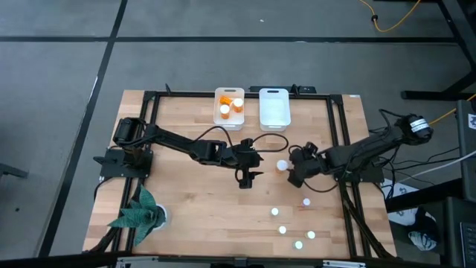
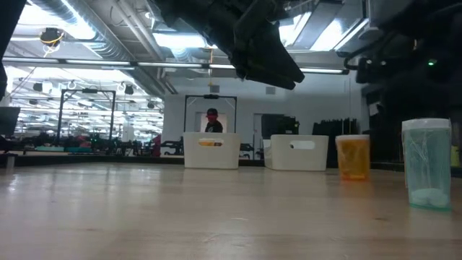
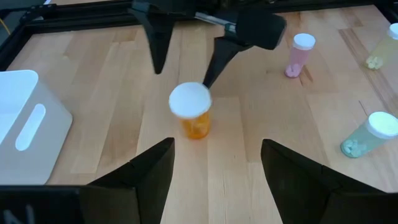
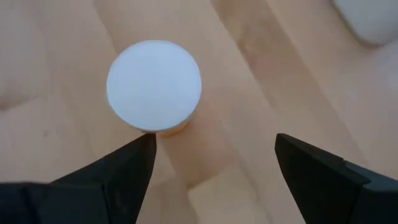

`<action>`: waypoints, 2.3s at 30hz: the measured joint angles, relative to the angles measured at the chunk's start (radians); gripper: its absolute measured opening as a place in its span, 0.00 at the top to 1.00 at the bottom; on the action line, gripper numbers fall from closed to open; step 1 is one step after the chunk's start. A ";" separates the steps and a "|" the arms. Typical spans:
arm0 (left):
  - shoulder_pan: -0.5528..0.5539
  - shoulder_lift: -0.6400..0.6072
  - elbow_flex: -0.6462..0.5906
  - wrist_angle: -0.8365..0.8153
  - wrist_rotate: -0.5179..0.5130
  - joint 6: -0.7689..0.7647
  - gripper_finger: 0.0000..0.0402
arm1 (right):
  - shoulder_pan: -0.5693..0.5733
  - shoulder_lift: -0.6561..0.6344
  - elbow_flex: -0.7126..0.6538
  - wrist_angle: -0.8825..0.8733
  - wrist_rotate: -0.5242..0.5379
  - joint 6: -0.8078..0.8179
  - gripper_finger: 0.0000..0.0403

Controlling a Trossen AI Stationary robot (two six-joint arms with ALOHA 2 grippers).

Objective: Pick and place medicine bottles into bin by pill shape (circle, oval)
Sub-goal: Put the orange capsule bottle into the left white bin

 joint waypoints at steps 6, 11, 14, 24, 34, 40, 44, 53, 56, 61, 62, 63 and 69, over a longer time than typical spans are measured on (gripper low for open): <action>0.000 0.000 0.000 0.000 0.000 0.000 0.42 | -0.068 0.000 0.000 0.087 0.002 -0.092 0.18; 0.000 0.000 0.000 0.000 0.000 0.000 0.42 | -0.102 0.000 0.000 0.130 0.002 -0.122 0.18; 0.000 0.000 0.000 0.000 0.000 0.000 0.42 | -0.111 0.001 0.000 0.111 -0.003 -0.120 0.18; 0.000 0.000 0.000 0.008 -0.090 0.001 0.42 | -0.111 -0.017 0.073 -0.221 0.037 0.066 0.18; 0.067 0.000 0.000 0.054 -0.100 -0.241 0.43 | -0.111 -0.068 0.225 -0.525 0.113 0.122 0.18; 0.131 -0.013 0.065 -0.086 -0.127 -0.217 0.45 | -0.111 -0.071 0.230 -0.521 0.114 0.121 0.18; 0.200 -0.017 0.214 -0.376 -0.176 -0.219 0.45 | -0.111 -0.071 0.230 -0.521 0.114 0.120 0.18; 0.303 0.005 0.298 -0.554 -0.001 -0.207 0.45 | -0.111 -0.071 0.229 -0.526 0.114 0.118 0.18; 0.261 0.049 0.296 -0.499 0.066 -0.164 0.45 | -0.109 -0.071 0.229 -0.545 0.094 0.118 0.18; 0.180 0.153 0.297 -0.378 0.089 -0.119 0.45 | -0.099 -0.071 0.229 -0.624 0.047 0.174 0.18; 0.171 0.173 0.297 -0.385 0.089 -0.119 0.45 | -0.092 -0.071 0.229 -0.645 0.046 0.190 0.18; 0.165 0.191 0.296 -0.394 0.089 -0.119 0.45 | -0.084 -0.071 0.229 -0.664 0.046 0.210 0.18; 0.147 0.268 0.297 -0.365 0.102 -0.119 0.45 | -0.047 -0.071 0.229 -0.702 0.044 0.276 0.18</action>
